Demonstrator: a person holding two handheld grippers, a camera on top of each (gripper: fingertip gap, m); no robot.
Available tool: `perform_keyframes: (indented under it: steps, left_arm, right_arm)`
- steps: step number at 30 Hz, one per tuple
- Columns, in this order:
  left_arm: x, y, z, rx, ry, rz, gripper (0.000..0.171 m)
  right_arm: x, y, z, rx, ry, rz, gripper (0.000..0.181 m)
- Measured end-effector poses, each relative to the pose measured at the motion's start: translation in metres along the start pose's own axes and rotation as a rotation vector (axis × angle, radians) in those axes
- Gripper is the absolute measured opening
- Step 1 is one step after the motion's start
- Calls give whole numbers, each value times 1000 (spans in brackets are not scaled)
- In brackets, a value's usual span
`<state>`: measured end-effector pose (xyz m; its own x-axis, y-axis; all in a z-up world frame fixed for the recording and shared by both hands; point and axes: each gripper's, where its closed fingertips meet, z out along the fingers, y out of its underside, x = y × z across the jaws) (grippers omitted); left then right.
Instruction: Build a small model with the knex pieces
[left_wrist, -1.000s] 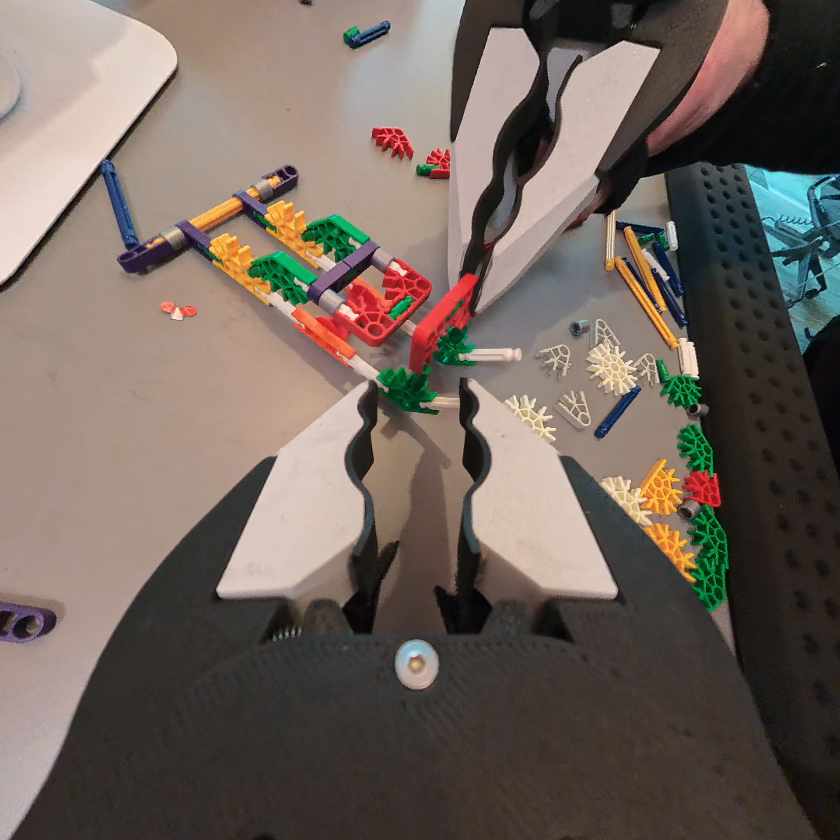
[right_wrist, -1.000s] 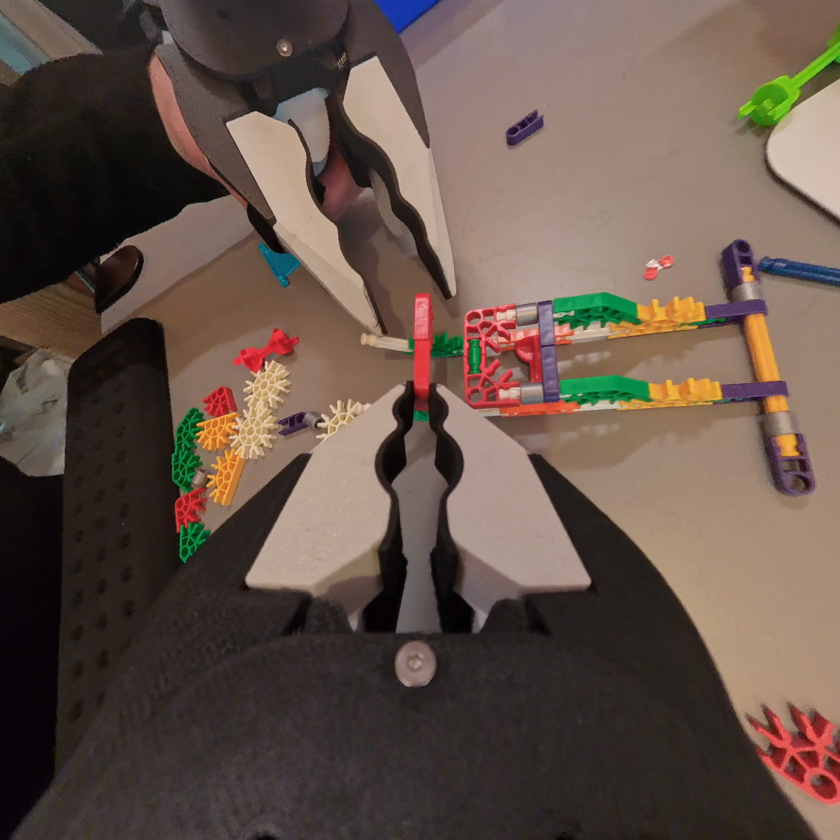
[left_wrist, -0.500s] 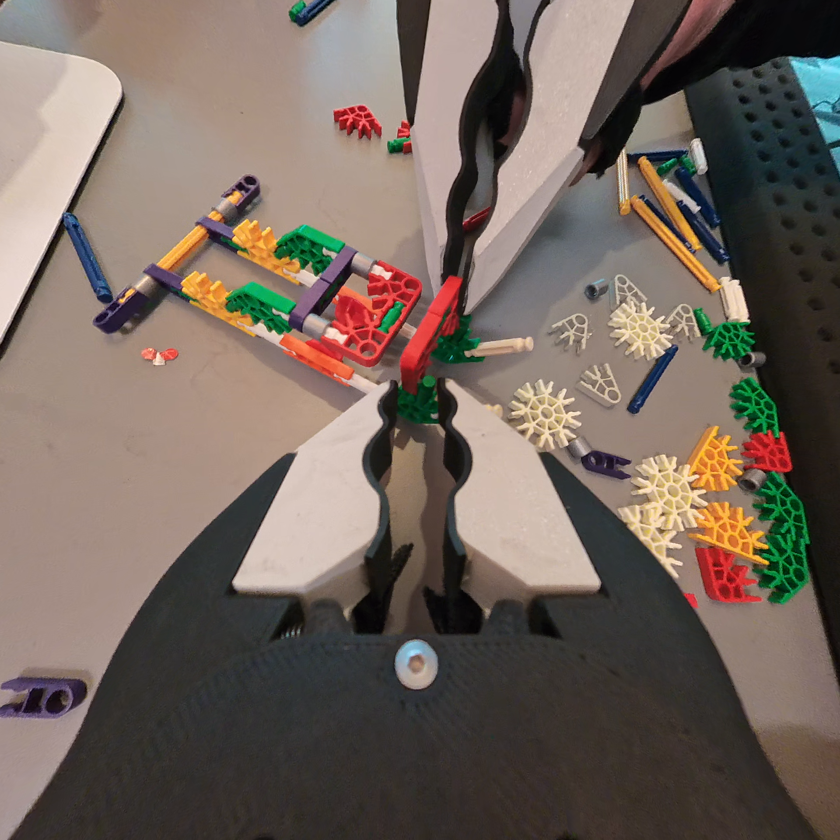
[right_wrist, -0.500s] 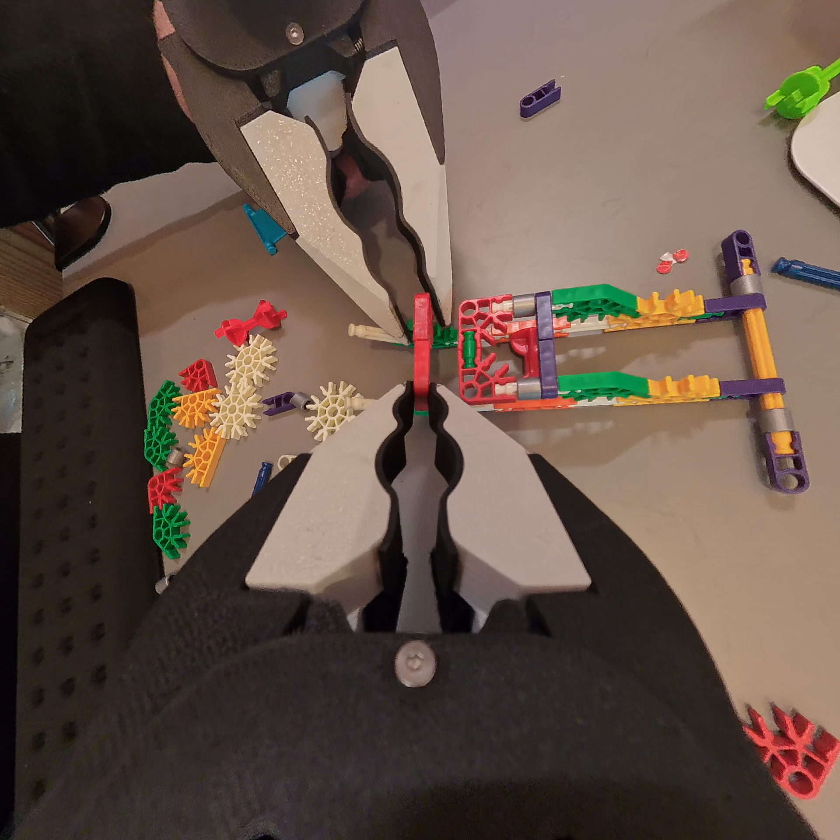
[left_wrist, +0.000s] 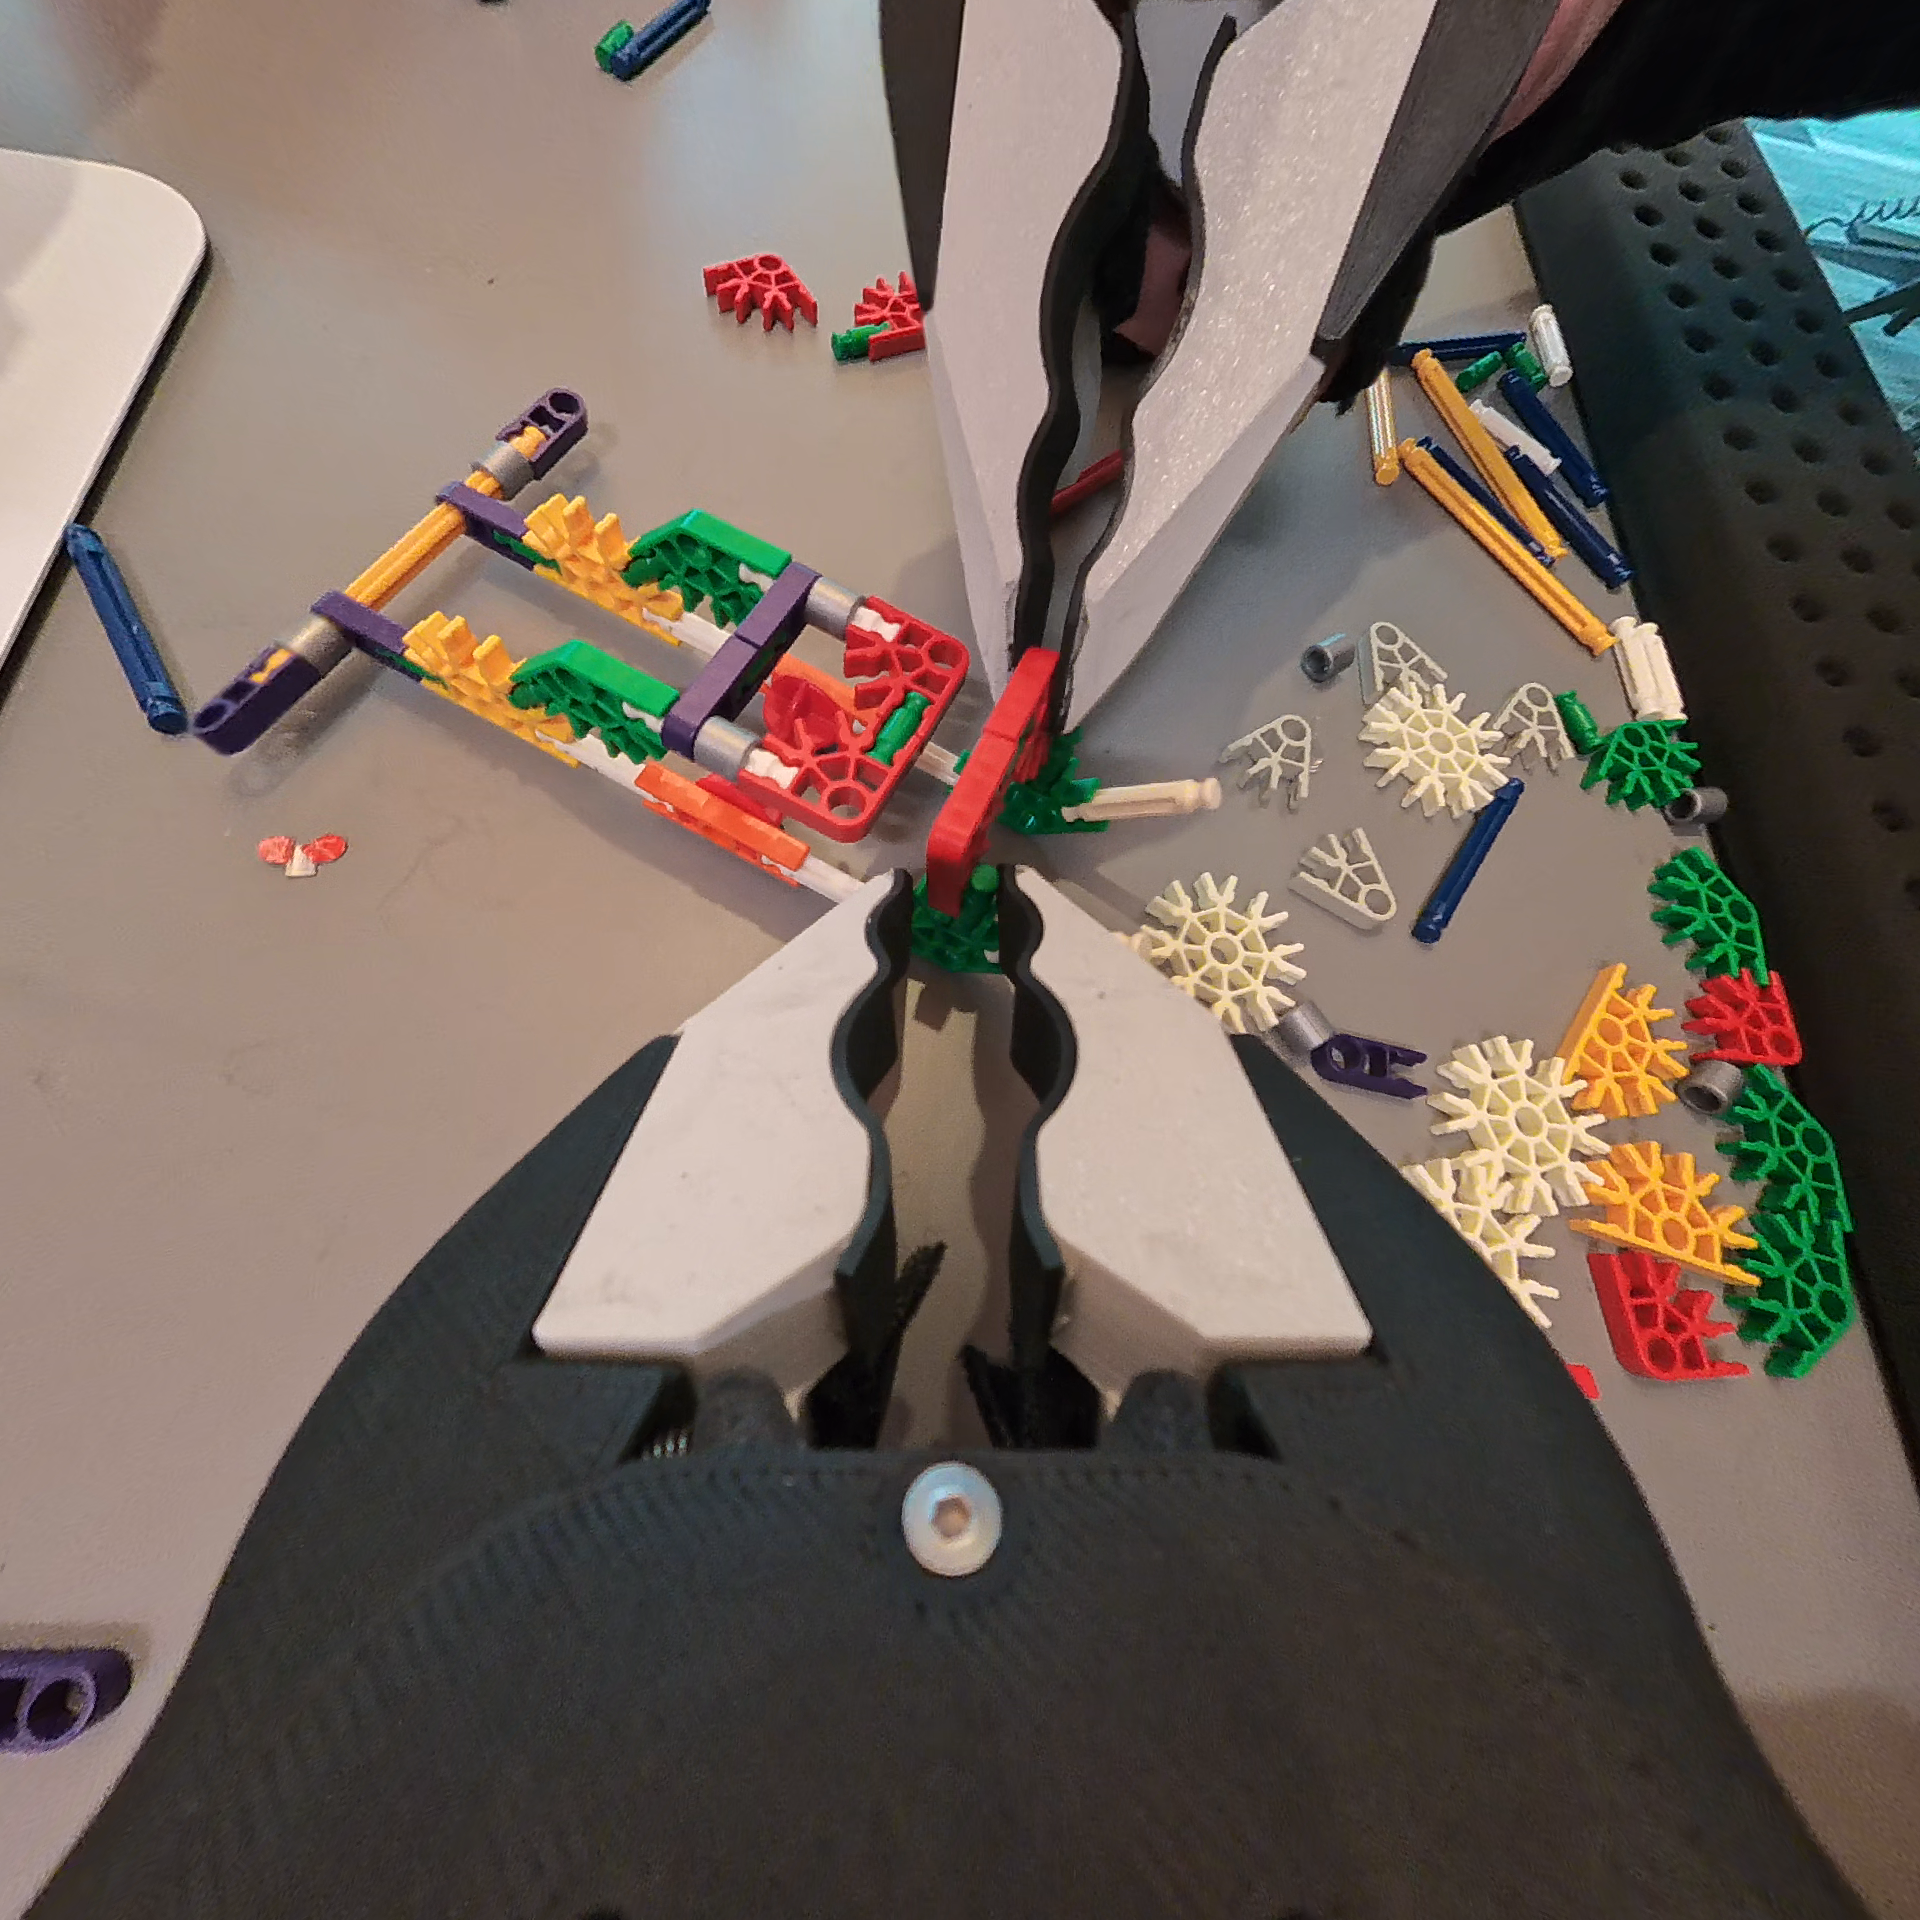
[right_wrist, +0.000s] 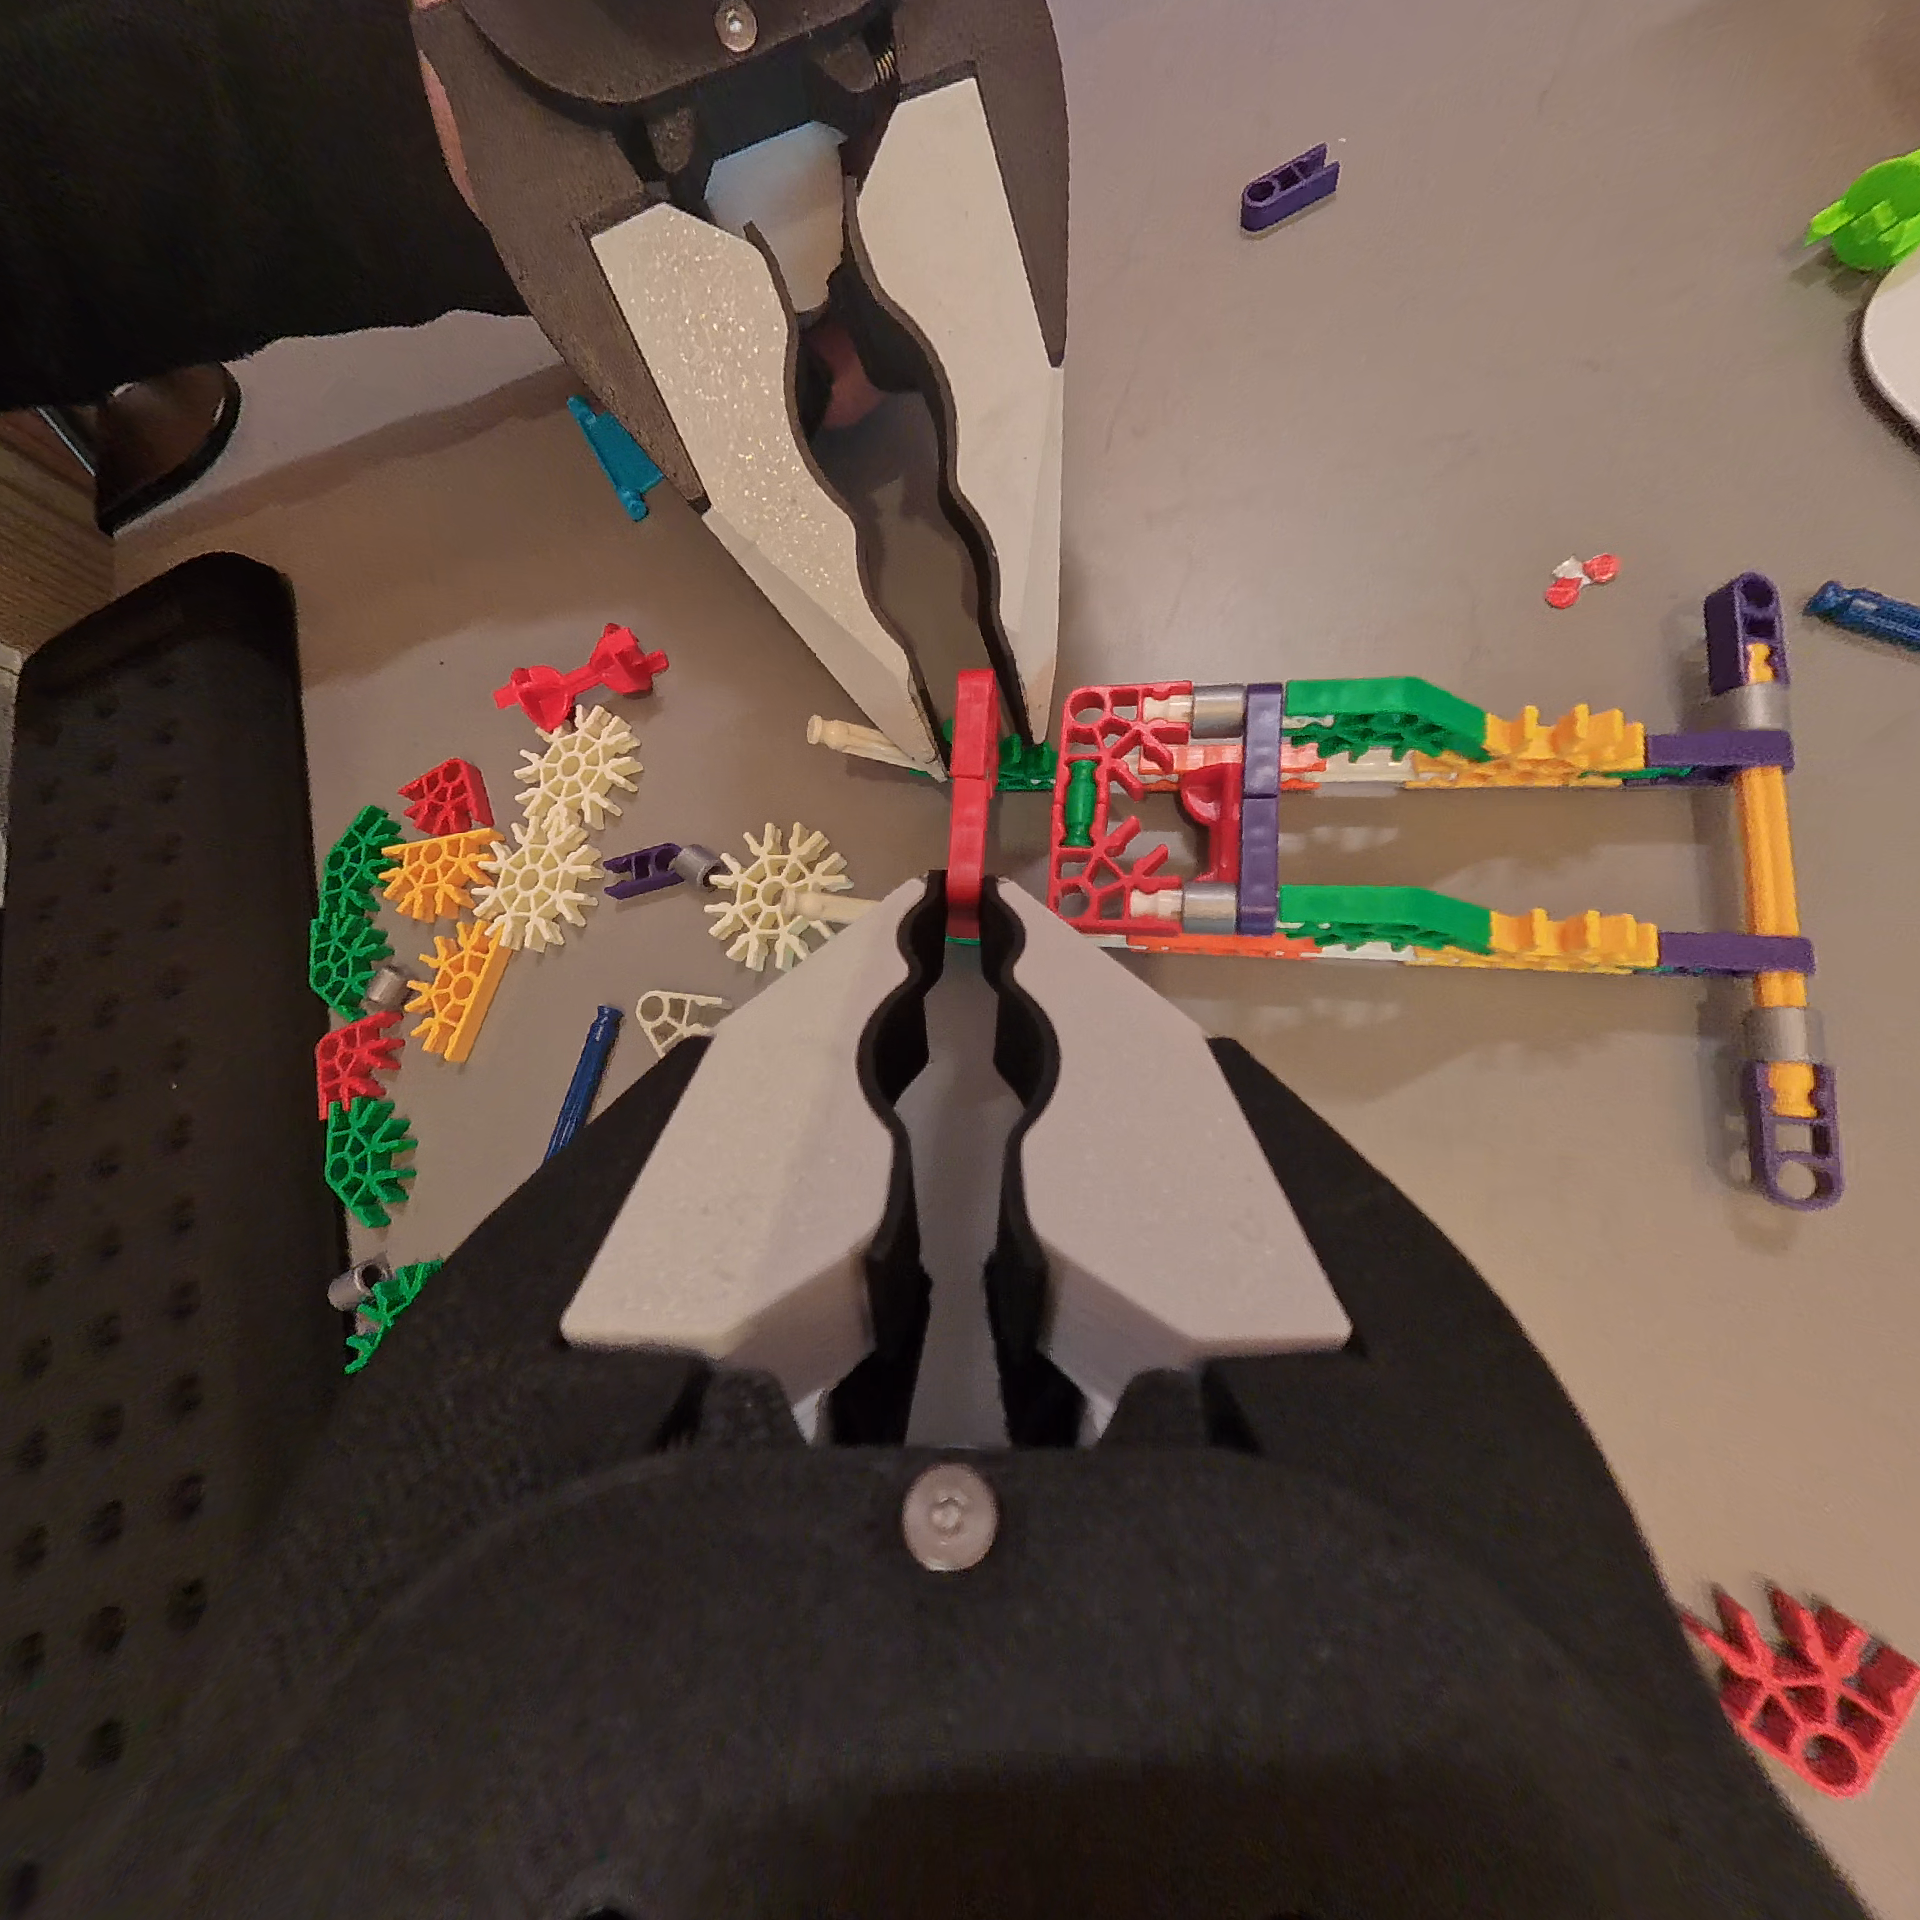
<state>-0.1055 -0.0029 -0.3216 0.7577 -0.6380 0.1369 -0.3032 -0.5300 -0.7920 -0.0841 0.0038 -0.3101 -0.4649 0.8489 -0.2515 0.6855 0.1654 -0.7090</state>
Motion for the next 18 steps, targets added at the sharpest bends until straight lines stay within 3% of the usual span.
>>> perform_keyframes:
  steps: [15,18]
  left_arm:
    - [0,-7,2,37,-11,21,9]
    - [1,-9,4,44,-21,13,9]
  right_arm:
    - [-6,3,-4,89,-17,26,7]
    - [-7,7,0,77,15,30,19]
